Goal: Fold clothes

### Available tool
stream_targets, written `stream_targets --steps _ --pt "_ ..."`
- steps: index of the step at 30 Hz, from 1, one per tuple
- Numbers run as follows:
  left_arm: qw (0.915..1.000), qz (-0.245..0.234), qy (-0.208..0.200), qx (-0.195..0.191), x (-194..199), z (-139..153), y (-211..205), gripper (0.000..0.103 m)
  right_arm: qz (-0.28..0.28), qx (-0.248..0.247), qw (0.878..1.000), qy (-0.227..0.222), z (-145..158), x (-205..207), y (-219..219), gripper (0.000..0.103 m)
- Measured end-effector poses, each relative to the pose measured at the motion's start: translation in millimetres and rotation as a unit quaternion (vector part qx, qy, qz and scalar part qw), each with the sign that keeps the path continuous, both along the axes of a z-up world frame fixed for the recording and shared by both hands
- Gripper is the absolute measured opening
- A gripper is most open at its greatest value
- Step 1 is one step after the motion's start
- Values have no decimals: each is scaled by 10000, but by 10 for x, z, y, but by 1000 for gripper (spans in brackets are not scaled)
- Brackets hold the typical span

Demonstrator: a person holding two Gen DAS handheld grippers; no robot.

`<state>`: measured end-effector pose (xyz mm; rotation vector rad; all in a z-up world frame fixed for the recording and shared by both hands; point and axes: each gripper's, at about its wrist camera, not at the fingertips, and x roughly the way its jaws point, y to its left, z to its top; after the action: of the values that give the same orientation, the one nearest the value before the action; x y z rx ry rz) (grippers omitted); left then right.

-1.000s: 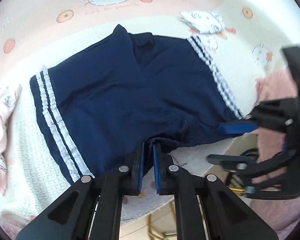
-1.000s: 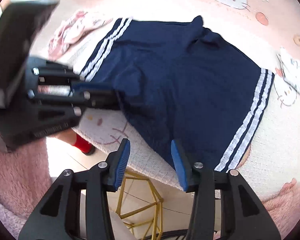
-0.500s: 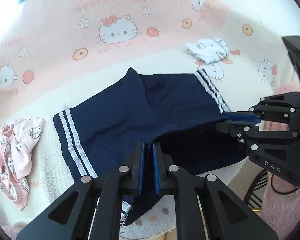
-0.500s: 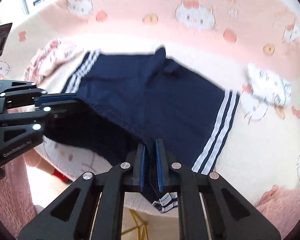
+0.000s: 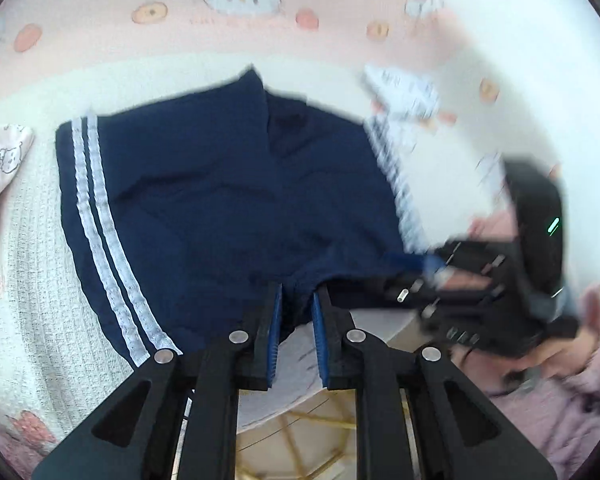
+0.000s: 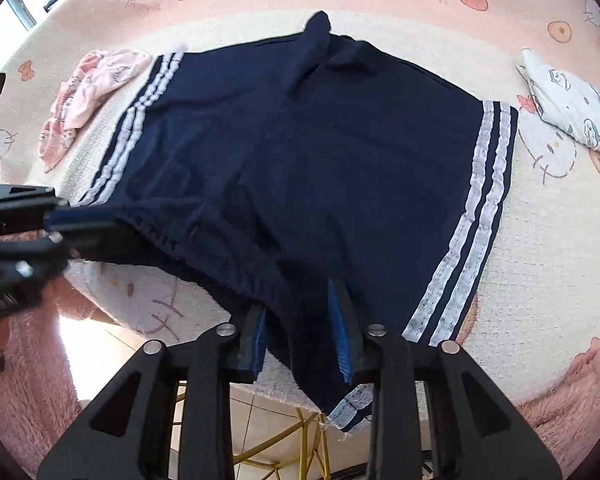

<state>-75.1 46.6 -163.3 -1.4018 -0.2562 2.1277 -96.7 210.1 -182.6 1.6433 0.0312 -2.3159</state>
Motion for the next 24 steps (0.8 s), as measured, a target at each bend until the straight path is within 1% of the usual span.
stream_targets --steps 1,2,3,5,6,7,8,9,10,11,12,13,15,16,17,19,20,21,24 --pt "9997 122 -35 230 -16 23 -82 17 -21 -141 9999 3 20 14 -1 36" --pt "9987 220 -127 443 -42 13 -153 17 -51 -248 9997 3 29 17 1 37" --pt "9971 318 -220 657 -67 3 -225 17 -45 -286 9996 -15 28 22 -4 37" --pt "9927 486 -395 1030 -113 -22 -347 18 -53 -213 9997 -60 28 63 0 37" --pt "9935 523 -390 935 -125 -26 -355 18 -62 -179 9998 -88 40 83 21 37" --pt "9960 556 -306 627 -131 -16 -342 18 -103 -151 9998 -95 42 88 33 37" --pt "9982 533 -184 181 -121 -12 -294 18 -149 -125 9998 -100 42 90 44 37" --pt "9986 415 -115 -307 -99 -34 -217 18 -195 -98 9997 -105 43 92 55 37" --pt "9972 259 -140 -687 -82 -78 -147 18 -228 -147 9996 -97 54 86 69 37" --pt "9959 127 -241 -863 -66 -132 -90 18 -246 -240 9994 -53 94 97 86 37" --pt "9957 21 -421 -828 -50 -195 -46 18 -262 -337 9991 -3 139 111 104 37" --pt "9952 -62 -524 -819 -32 -231 -9 18 -252 -542 9982 38 194 135 120 37" --pt "9949 -105 -423 -904 4 -211 34 18 -222 -980 9949 119 307 186 152 37" --pt "9954 -83 -411 -867 2 -194 19 18 -188 -1191 9926 113 345 208 164 38" --pt "9960 -36 -439 -782 -6 -189 -10 18 -188 -1261 9918 130 375 236 176 38" --pt "9963 123 -521 -678 -65 -231 -79 18 -215 -1183 9926 176 413 286 199 38" --pt "9955 195 -569 -728 -80 -263 -107 18 -221 -1163 9928 174 414 295 197 38" --pt "9944 245 -621 -821 -88 -301 -118 18 -268 -1244 9917 185 416 277 211 38" --pt "9894 226 -678 -1267 -106 -396 -81 19 -504 -1603 9856 164 380 176 280 38"
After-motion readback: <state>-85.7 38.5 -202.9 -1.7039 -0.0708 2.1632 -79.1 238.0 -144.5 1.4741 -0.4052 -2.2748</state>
